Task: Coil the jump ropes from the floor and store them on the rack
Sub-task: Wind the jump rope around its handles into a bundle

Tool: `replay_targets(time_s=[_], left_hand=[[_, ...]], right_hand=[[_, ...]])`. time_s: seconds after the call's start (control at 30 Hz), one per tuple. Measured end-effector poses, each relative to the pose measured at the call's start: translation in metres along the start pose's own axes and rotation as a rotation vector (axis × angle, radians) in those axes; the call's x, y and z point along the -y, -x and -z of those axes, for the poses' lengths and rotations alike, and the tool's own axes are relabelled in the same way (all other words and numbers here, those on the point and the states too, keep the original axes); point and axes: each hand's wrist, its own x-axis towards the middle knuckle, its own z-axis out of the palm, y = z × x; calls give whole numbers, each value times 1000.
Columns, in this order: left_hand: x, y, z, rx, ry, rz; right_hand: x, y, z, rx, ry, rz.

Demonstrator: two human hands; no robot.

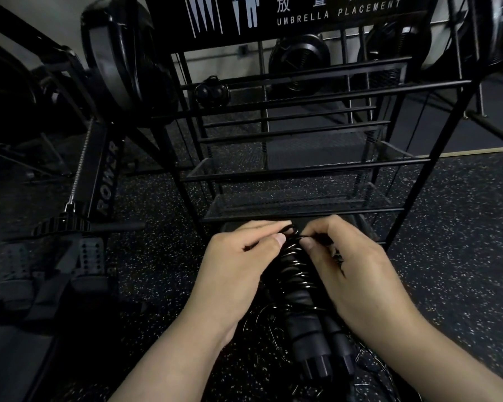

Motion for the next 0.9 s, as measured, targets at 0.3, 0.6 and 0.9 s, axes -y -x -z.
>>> replay_targets(time_s=[0.3,0.6,0.9], left_hand=[[-6,-2,8,62,-102,84],[-9,-3,15,85,-173,162],[-12,0,13,129,-171,142]], right_hand=[[-2,0,-1,4,49,-51],[4,3,0,21,87,-27],[3,-3,1,51,-54,-200]])
